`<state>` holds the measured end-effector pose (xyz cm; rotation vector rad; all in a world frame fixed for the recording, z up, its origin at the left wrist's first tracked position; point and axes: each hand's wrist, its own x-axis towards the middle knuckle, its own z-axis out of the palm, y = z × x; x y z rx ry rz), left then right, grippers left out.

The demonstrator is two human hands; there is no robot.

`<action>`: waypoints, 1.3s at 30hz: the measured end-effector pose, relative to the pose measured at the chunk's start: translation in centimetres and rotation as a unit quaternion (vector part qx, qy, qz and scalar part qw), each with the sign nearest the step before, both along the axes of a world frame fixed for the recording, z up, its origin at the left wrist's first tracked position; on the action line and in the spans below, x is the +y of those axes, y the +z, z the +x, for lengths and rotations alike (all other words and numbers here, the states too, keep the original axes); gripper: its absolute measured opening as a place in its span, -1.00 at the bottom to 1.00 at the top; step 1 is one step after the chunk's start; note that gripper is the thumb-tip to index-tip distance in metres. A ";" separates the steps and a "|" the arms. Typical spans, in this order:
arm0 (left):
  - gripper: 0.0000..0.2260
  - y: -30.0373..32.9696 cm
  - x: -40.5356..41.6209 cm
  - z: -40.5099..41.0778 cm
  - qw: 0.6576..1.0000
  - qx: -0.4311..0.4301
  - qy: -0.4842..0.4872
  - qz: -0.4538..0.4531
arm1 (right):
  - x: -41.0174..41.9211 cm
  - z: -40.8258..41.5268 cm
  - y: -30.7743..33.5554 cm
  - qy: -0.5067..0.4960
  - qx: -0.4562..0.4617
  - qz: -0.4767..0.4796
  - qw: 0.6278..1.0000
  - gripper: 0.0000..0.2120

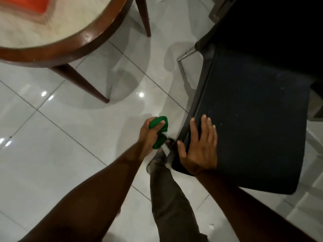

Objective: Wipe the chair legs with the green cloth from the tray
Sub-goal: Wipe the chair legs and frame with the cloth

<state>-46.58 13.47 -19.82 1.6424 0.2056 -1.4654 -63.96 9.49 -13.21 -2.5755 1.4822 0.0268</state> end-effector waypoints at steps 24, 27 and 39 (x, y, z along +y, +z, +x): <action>-0.53 -7.5 -24.8 9.6 0.994 -0.009 0.007 -0.111 | -18.2 7.7 -1.1 -0.130 -0.064 -0.012 0.989 -0.17; -0.49 -10.2 -29.0 8.3 0.993 0.064 0.047 -0.091 | -18.2 7.6 -1.4 -0.122 -0.067 -0.023 0.990 -0.15; -0.67 -7.8 -36.1 6.1 0.992 0.122 -0.017 -0.017 | -18.3 7.5 -1.2 -0.109 -0.073 -0.009 0.991 -0.13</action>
